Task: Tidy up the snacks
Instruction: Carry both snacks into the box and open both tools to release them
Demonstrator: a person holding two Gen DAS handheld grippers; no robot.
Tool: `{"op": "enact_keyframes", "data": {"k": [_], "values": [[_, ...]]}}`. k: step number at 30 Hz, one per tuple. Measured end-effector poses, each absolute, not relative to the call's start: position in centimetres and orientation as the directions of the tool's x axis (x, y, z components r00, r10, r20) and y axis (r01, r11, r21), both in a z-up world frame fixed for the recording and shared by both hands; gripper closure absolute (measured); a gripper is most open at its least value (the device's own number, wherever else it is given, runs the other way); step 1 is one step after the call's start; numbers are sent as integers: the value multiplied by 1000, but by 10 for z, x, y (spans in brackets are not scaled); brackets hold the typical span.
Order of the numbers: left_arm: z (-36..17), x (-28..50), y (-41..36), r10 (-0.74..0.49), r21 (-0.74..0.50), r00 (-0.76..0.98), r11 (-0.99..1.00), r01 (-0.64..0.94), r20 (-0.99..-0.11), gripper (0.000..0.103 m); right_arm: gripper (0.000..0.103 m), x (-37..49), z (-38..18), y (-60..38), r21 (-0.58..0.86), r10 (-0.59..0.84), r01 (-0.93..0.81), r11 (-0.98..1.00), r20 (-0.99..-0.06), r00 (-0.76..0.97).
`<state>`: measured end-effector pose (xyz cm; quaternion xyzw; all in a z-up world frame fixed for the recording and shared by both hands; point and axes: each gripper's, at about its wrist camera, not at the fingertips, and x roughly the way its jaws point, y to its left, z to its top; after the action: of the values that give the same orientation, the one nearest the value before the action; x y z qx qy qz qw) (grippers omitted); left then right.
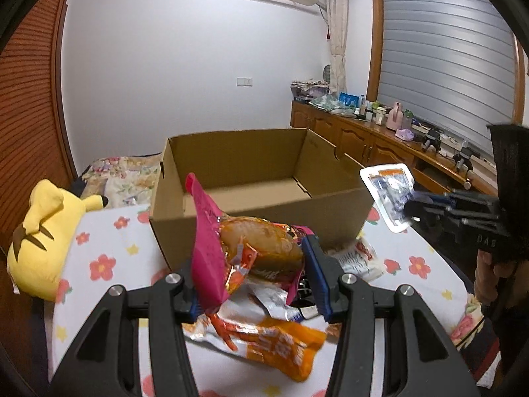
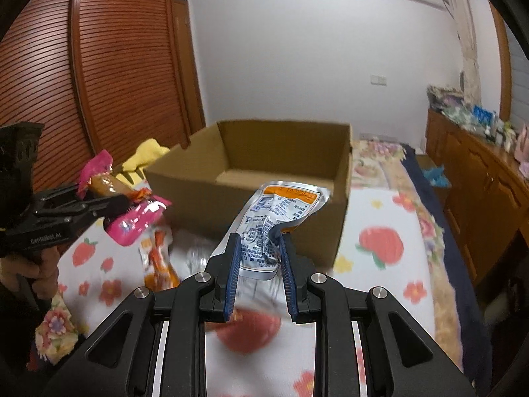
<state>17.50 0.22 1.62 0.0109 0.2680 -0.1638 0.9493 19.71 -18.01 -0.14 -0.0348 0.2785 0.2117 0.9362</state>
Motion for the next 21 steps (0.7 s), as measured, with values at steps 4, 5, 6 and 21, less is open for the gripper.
{"op": "enact_keyframes", "data": {"k": [4, 5, 6, 21], "values": [[20, 186, 0, -298, -41, 804, 945, 324, -514, 53, 81, 215, 10, -170, 5, 376, -437, 899, -518, 769], [21, 190, 0, -300, -42, 803, 944, 326, -515, 53, 81, 218, 10, -168, 0, 378, -441, 897, -517, 768], [22, 193, 0, -301, -42, 802, 944, 327, -516, 53, 81, 224, 11, -165, -1, 382, -447, 895, -519, 765], [28, 225, -2, -309, -30, 797, 938, 345, -519, 53, 81, 278, -2, -151, -9, 361, -442, 897, -559, 746]]}}
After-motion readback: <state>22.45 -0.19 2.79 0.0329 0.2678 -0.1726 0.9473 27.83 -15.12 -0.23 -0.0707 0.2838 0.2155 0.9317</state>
